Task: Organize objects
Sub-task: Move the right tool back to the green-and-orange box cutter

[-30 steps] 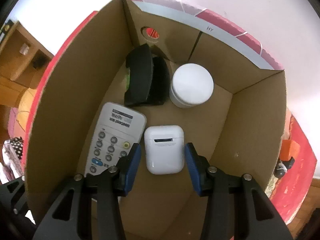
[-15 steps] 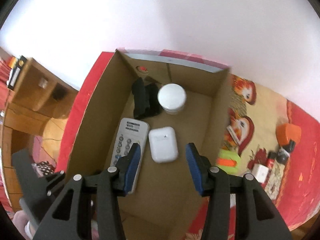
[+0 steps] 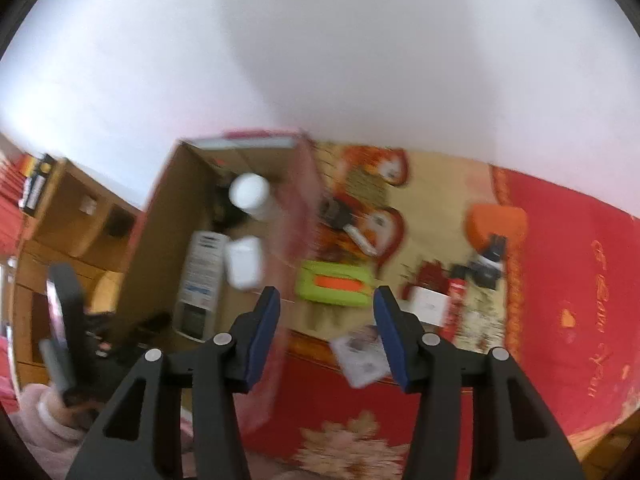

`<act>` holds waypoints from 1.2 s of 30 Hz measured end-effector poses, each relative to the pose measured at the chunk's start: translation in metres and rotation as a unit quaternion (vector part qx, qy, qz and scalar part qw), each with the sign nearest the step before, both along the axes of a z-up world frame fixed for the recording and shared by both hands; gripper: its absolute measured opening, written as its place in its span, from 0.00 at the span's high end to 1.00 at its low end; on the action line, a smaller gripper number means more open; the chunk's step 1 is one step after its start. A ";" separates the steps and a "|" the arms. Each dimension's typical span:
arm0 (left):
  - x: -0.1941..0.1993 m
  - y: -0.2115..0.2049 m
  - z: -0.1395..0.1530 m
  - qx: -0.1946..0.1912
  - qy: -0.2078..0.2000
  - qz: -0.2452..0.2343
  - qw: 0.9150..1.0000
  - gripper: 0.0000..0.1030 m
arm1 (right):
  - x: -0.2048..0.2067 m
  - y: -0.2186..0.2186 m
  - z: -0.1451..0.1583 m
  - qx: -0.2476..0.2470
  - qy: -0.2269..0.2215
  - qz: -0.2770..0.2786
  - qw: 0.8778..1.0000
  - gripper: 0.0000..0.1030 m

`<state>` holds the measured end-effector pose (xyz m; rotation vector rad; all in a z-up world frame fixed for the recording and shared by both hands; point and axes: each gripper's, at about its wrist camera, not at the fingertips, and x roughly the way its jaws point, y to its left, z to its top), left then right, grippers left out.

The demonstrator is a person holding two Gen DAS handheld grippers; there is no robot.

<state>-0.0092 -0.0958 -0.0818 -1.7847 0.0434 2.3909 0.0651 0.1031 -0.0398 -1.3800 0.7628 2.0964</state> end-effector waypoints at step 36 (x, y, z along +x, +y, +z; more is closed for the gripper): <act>0.011 -0.006 0.009 -0.003 0.002 0.005 1.000 0.95 | -0.038 0.021 -0.107 -0.053 -0.127 0.180 0.974 0.48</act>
